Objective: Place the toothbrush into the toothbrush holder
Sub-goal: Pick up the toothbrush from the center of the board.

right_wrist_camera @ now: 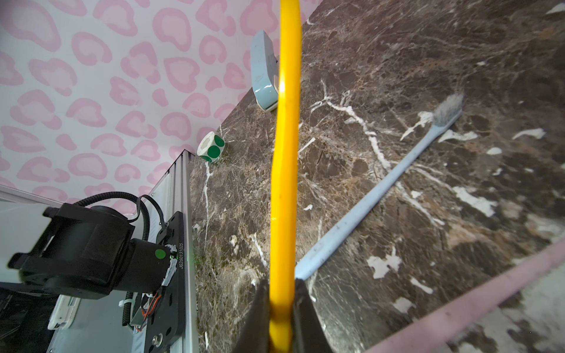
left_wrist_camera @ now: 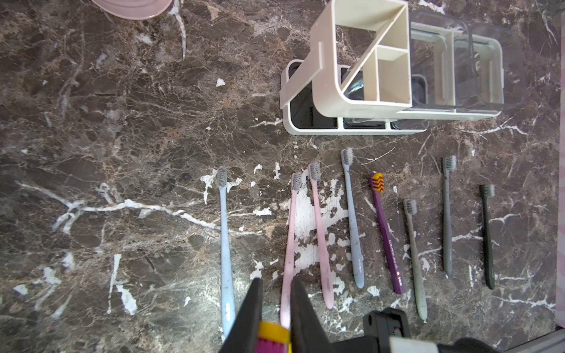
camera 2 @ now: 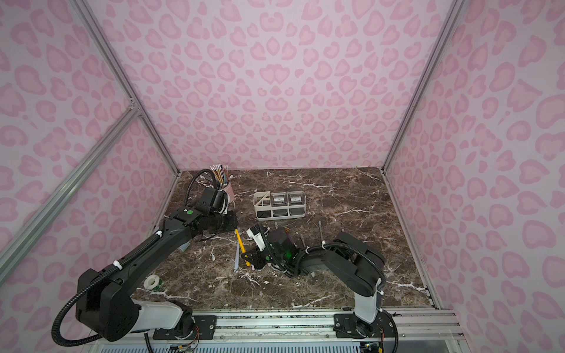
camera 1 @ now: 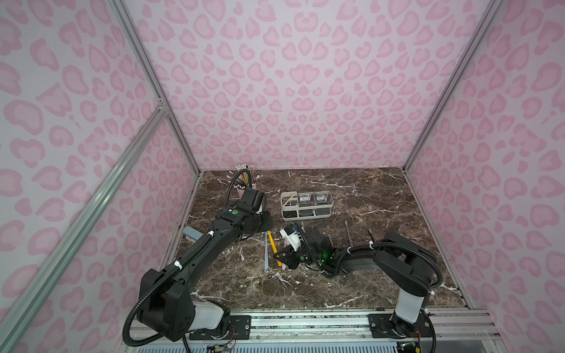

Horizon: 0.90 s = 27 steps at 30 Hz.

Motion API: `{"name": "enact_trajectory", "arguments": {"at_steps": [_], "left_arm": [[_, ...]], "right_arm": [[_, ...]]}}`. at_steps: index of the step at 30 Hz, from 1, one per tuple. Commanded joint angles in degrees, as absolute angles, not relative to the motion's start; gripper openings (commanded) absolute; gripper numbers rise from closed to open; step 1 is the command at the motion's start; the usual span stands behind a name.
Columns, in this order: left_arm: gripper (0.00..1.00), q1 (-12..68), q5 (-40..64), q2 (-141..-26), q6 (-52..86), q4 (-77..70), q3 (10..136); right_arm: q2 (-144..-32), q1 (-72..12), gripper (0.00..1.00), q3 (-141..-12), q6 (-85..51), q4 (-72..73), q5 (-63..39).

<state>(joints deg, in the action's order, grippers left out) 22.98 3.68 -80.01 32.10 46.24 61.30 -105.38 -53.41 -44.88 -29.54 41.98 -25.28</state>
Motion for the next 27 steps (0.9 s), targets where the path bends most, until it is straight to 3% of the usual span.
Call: {"name": "enact_trajectory", "arguments": {"at_steps": [1, 8, 10, 12, 14, 18, 27], "left_arm": [[0.17, 22.77, 3.33, -79.55, 31.86, 44.19, 61.15], [0.02, 22.50, 3.12, -79.19, 31.73, 44.22, 61.08], [0.02, 22.46, 3.12, -79.10, 31.65, 44.07, 61.02], [0.02, 22.42, 2.84, -79.02, 31.60, 43.78, 61.24], [0.02, 22.49, 2.38, -79.01, 31.64, 43.52, 61.59], [0.03, 22.41, 0.64, -79.81, 31.79, 42.21, 63.27], [0.03, 22.41, -1.35, -84.13, 32.87, 37.99, 75.59]], "right_arm": [[-105.47, -53.39, 0.00, -45.24, -29.76, 44.62, -25.58], [-105.14, -53.28, 0.00, -45.22, -29.62, 44.18, -24.62], [-104.69, -53.17, 0.00, -45.25, -29.49, 43.62, -24.31], [-103.73, -52.68, 0.12, -44.79, -29.37, 43.35, -23.93], [-102.18, -51.62, 0.32, -43.68, -29.31, 43.34, -23.84], [-96.67, -48.10, 0.52, -41.17, -28.90, 42.23, -24.08], [-77.25, -41.25, 0.74, -37.08, -23.03, 30.33, -18.00]]}}
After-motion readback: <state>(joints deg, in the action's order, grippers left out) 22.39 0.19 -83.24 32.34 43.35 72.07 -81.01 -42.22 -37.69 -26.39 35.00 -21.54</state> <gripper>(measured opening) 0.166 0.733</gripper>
